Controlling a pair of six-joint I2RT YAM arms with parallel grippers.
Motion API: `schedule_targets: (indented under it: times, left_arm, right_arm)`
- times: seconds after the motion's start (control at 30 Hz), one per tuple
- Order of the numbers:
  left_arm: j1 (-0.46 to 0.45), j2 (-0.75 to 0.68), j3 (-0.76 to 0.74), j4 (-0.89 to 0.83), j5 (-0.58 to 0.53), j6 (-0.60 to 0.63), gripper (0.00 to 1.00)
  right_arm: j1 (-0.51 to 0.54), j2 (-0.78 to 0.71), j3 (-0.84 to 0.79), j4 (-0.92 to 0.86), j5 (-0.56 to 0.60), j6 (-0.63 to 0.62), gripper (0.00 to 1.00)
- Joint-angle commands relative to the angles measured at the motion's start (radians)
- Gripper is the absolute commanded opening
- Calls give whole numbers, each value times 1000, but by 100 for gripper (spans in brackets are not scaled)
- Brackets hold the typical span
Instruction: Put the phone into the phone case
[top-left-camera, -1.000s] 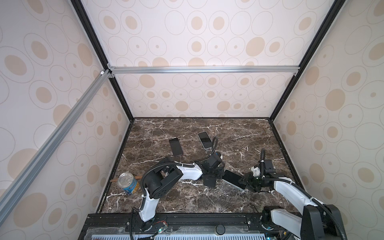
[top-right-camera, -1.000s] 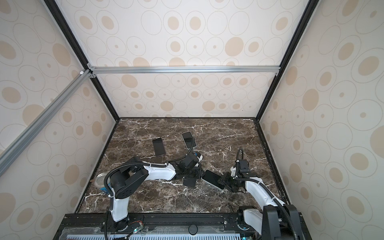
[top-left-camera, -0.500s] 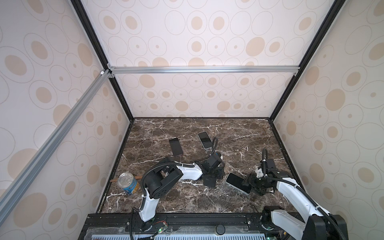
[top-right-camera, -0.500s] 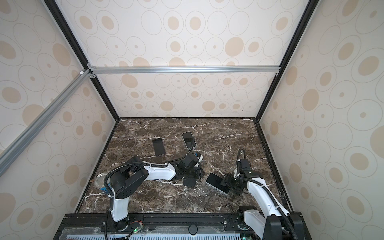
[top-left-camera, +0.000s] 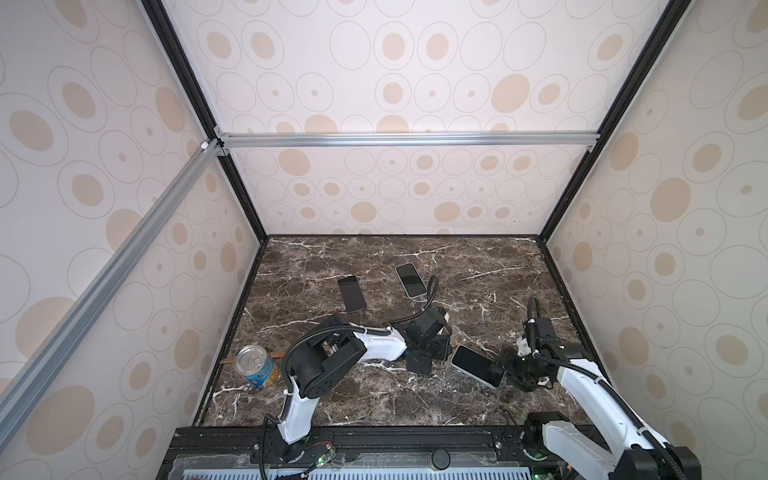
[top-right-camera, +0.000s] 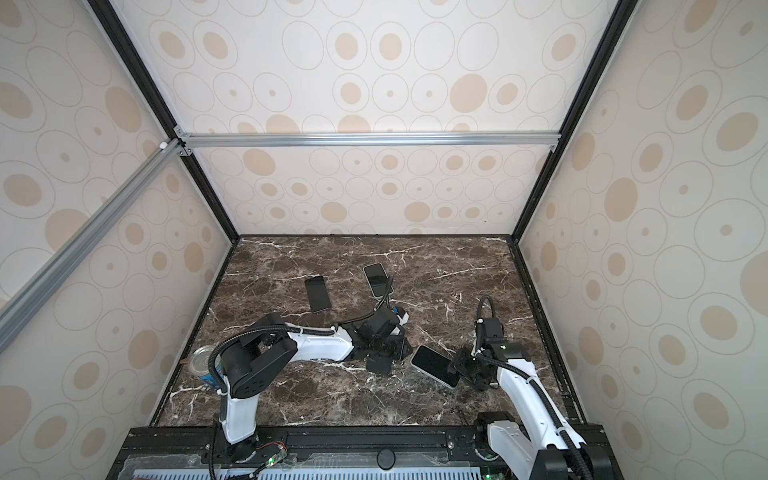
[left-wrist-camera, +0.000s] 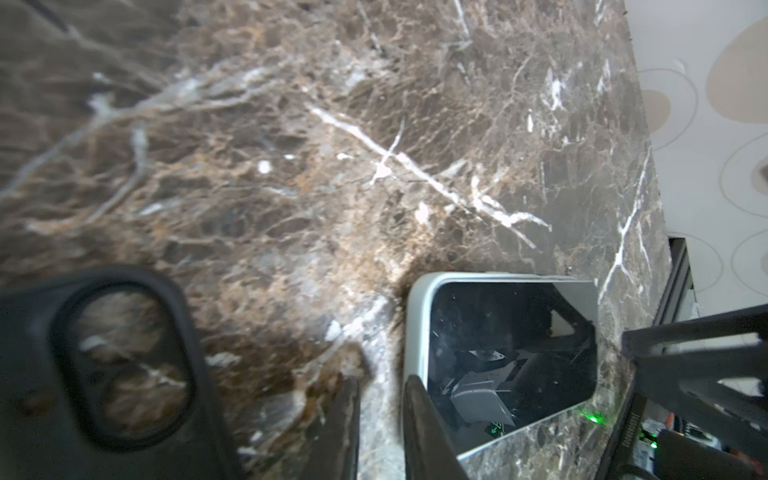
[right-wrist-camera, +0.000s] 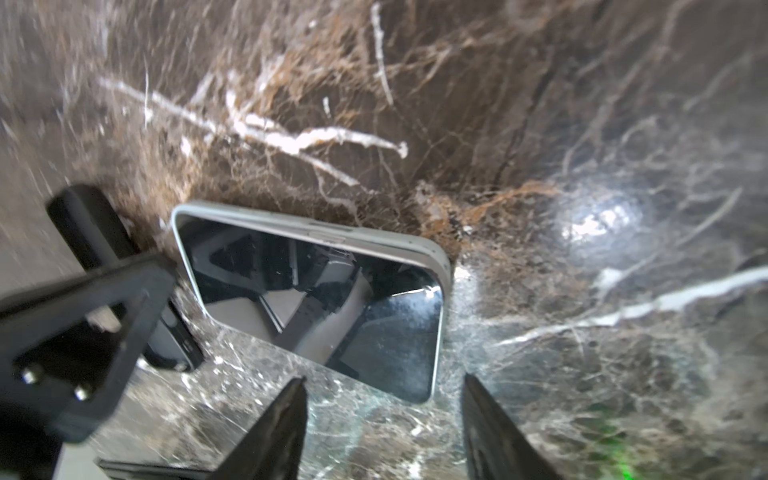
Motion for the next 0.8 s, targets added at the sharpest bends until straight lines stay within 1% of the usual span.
schedule_targets:
  times: [0.0, 0.13, 0.27, 0.33, 0.37, 0.4, 0.77]
  left_arm:
    - [-18, 27, 53, -21, 19, 25, 21]
    - [-24, 42, 52, -13, 33, 22, 21]
    - [-30, 58, 53, -21, 38, 24, 21]
    - [-33, 60, 46, -21, 35, 23, 20]
    - [-33, 59, 43, -20, 33, 22, 20]
    - [-33, 58, 38, -18, 35, 20, 19]
    - [-33, 1, -55, 18, 6, -14, 20]
  right_arm:
    - [0, 16, -32, -11, 1, 4, 51]
    - [-1, 22, -57, 20, -7, 3, 38]
    - [0, 49, -63, 39, -20, -7, 31]
    - [-1, 61, -64, 51, -31, -10, 24]
    - [-1, 65, -65, 59, -38, -13, 19]
    - [0, 70, -64, 63, -40, -15, 17]
    - [0, 196, -24, 140, -42, -39, 15]
